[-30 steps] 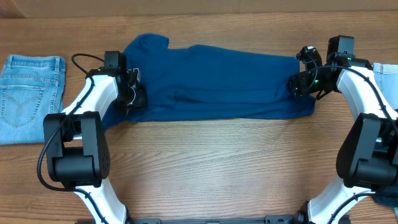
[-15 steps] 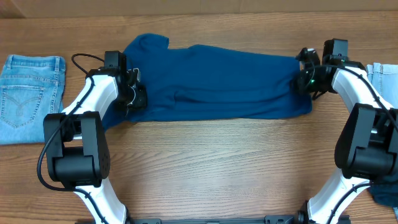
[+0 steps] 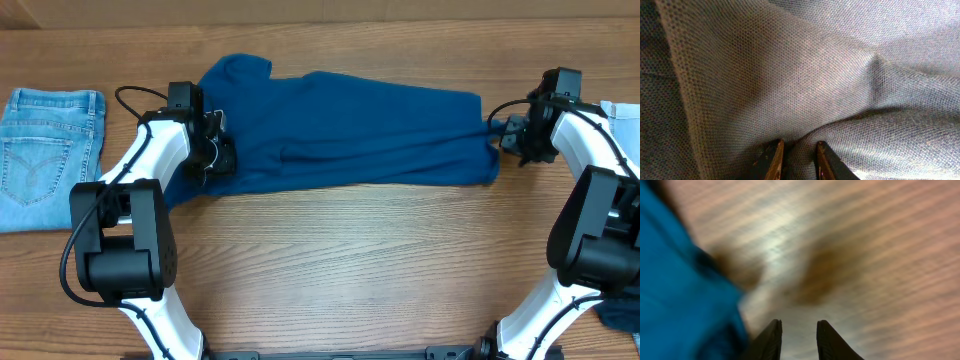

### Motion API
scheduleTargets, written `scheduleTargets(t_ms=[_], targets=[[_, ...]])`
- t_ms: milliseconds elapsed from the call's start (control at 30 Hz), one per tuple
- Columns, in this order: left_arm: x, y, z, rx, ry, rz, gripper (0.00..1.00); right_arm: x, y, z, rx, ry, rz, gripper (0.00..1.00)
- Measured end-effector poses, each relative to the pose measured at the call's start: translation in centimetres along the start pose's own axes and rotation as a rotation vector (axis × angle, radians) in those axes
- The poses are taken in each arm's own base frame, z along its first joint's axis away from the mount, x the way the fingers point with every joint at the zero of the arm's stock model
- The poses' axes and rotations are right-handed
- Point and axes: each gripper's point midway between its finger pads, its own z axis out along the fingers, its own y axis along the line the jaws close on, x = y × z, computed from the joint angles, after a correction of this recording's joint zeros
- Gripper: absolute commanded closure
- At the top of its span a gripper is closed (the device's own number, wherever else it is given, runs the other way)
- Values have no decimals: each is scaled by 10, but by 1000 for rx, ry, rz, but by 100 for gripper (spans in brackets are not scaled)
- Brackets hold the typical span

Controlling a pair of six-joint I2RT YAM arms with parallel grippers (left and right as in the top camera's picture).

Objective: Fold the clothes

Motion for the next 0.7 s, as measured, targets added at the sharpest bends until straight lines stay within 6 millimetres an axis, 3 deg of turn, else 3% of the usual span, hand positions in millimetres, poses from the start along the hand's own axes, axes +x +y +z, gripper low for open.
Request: scheduleTargets(t_ms=[133,200,233,300,433,533,567,600,700], targets=[[0,0,0,-1,0,2,74,11,-19,-5,106,50,-6,73],[0,0,0,-2,0,3,74,9,-10,-20,51,62,-51,67],[0,0,0,-2,0,3,74,8,5,-39,-42,62,-97,60],[0,0,0,-2,0,3,75,21,26,-65,-177,98,-145,57],[0,0,0,-1,-1,4,75,53,37,-50,-260,175,-158,57],[0,0,0,-1,-1,4,75,51,41,-38,-278,135,-166,58],[0,0,0,-1,-1,4,75,47,42,-37,-282,114,-168,65],[0,0,0,-1,-1,4,75,44,43,-36,-285,104,-170,92],[0,0,0,-1,-1,4,75,66,40,-33,-283,198,-162,96]])
